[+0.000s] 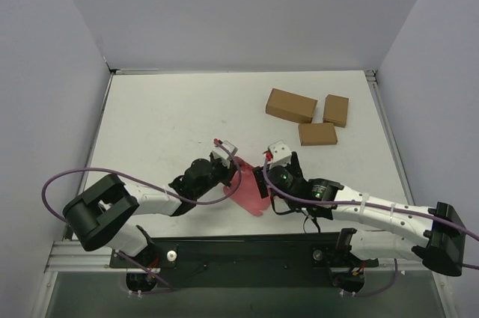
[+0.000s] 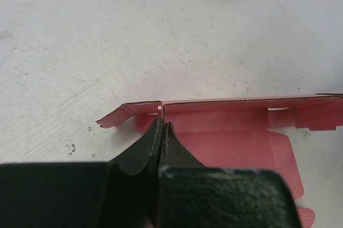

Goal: Fold the paper box

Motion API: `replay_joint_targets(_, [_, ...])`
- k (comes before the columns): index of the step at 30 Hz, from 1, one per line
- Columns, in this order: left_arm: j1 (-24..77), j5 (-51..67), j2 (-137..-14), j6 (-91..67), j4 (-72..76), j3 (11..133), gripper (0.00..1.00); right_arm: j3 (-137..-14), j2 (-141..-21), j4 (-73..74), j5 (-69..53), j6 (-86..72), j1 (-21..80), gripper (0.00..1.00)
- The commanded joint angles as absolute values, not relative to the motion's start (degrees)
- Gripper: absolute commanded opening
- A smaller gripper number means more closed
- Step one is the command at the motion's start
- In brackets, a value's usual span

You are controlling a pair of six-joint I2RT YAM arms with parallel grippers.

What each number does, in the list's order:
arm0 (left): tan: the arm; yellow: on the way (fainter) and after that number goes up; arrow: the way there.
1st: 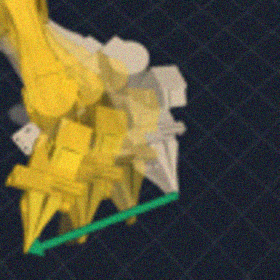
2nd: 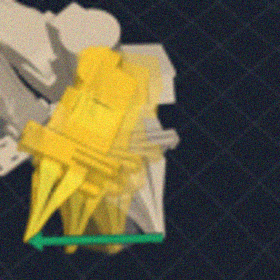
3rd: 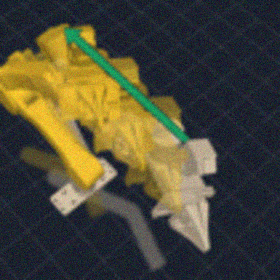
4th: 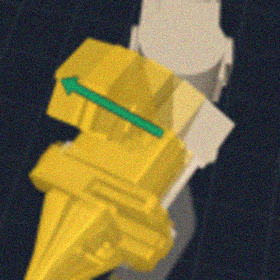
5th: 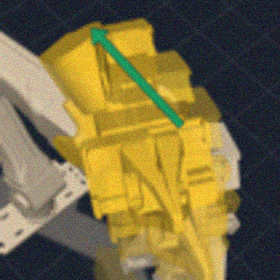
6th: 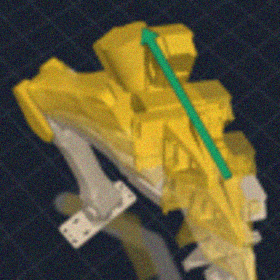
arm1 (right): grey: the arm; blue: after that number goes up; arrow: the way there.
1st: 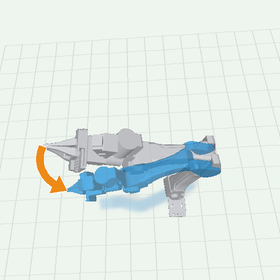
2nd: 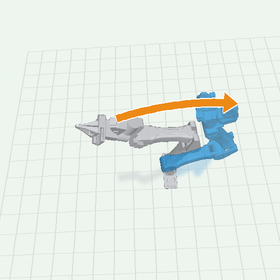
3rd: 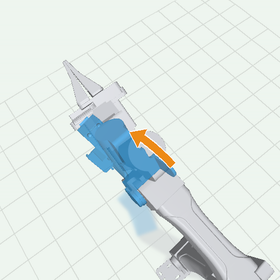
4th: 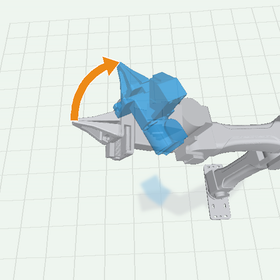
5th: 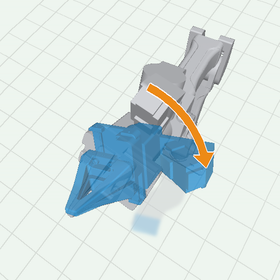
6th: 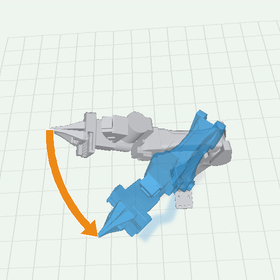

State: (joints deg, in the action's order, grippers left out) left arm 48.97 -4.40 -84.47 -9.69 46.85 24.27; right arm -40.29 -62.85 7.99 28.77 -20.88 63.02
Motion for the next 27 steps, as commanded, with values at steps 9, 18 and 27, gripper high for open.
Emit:
replay_joint_targets(9, [55.72, -25.82, -81.47, -17.75, 35.69, 23.91, 0.0, -40.35, -55.64, 13.2, 20.95, -64.58, 57.84, 0.74])
replay_joint_targets(18, [58.71, -31.55, -82.0, -20.92, 31.73, 26.98, 0.0, -34.37, -59.59, -6.22, 9.67, -81.19, 52.82, 0.69])
replay_joint_targets(27, [60.64, -34.8, -83.06, -20.65, 30.58, 29.09, 0.0, -31.38, -63.02, -10.46, 9.75, -87.28, 51.6, 0.68])
